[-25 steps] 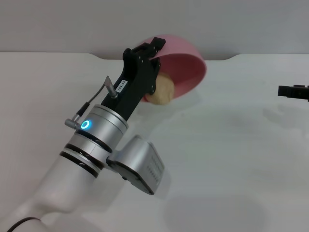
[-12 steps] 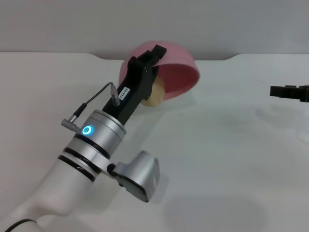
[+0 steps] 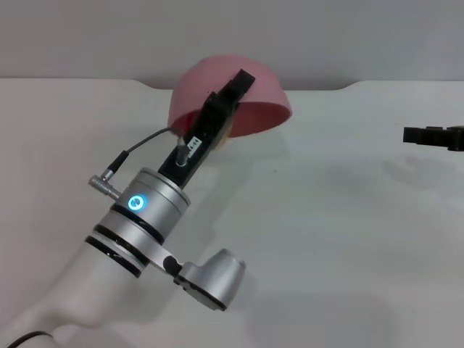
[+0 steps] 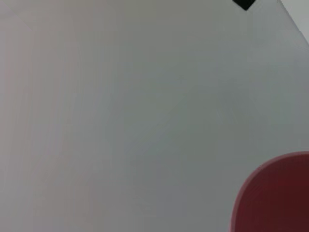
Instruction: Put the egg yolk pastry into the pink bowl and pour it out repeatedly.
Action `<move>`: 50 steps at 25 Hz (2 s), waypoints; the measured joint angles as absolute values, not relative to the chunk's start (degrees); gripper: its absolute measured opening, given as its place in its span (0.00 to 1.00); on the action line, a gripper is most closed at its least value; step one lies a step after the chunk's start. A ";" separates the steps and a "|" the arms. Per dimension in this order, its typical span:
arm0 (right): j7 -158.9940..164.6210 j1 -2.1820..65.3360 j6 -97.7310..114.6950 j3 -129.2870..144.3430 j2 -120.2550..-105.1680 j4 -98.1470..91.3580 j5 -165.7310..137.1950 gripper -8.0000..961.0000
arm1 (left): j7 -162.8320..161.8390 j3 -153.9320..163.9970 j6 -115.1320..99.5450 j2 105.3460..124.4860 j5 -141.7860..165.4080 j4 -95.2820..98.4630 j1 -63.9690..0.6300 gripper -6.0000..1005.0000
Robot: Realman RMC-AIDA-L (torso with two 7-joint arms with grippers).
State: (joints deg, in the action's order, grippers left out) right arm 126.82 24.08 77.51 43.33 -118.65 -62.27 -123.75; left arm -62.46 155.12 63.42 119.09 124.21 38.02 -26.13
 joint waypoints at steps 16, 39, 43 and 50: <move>125.49 24.08 77.64 43.36 -118.58 -62.20 -123.74 0.59 | -60.45 154.00 64.99 119.09 124.21 40.00 -25.80 0.03; 120.97 37.07 70.68 64.29 -118.62 -55.88 -123.64 0.59 | -74.16 98.17 -1.61 116.78 61.03 69.67 -8.68 0.02; 120.97 39.90 65.23 72.00 -118.78 -54.42 -123.64 0.59 | -82.31 91.97 -16.32 114.73 59.94 66.41 -7.37 0.02; 121.41 43.21 59.88 82.75 -119.04 -50.40 -119.87 0.59 | -103.13 83.32 -38.29 108.19 68.77 58.02 -10.27 0.02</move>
